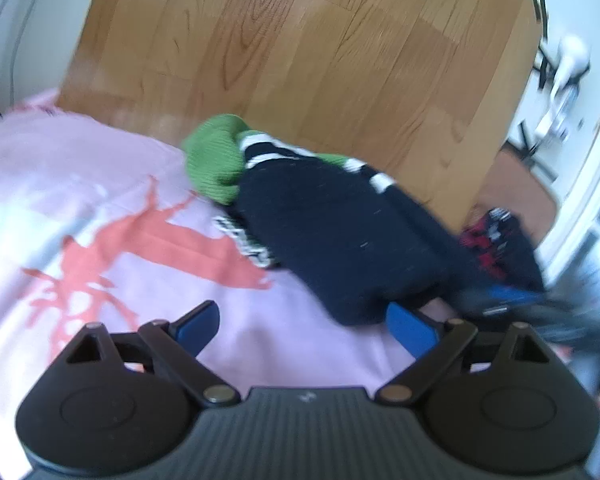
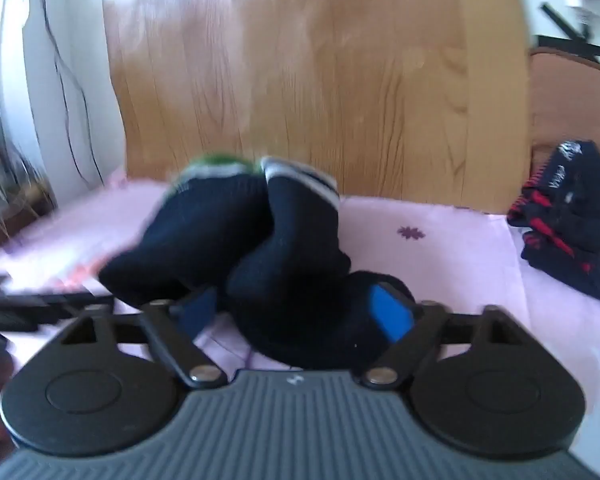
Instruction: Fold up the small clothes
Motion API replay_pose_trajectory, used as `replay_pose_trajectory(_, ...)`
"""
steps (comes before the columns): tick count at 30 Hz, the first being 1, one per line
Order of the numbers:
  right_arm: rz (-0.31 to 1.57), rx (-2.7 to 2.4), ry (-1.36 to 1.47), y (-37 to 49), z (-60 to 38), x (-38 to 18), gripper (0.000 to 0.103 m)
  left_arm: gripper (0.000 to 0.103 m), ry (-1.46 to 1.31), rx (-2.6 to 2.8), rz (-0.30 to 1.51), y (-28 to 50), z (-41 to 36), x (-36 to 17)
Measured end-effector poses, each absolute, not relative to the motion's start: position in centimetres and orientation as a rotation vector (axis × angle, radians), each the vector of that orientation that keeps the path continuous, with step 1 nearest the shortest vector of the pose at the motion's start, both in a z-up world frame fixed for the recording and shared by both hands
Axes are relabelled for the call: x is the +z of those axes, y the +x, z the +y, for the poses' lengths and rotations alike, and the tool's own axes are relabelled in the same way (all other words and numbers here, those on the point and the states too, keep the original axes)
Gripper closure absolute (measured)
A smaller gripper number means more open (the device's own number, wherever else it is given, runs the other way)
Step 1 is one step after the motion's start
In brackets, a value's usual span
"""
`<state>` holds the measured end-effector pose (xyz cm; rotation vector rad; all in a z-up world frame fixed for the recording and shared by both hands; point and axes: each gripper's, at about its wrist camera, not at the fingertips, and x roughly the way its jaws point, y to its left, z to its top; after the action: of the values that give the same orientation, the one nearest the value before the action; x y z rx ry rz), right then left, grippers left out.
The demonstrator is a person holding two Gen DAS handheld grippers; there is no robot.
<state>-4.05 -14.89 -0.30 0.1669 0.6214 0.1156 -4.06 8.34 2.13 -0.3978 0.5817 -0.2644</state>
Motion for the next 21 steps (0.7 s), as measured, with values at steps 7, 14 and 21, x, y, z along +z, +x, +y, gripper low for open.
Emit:
replay_pose_trajectory(7,0.461,-0.256,0.017,-1.9,-21.4,1.9,0.089,0.015,-0.451,-0.368,0.617,-0.4,6.5,4.0)
replay_pose_trajectory(14,0.427,-0.407,0.122,-3.0,-26.5,3.3,0.089,0.077,-0.395,-0.324,0.689,1.1,4.6,2.9)
replay_pose_trajectory(21,0.23,-0.52,0.149,-9.3,-29.4,7.9,0.09,0.08,-0.383,-0.622,0.681,-7.9,7.2,7.0)
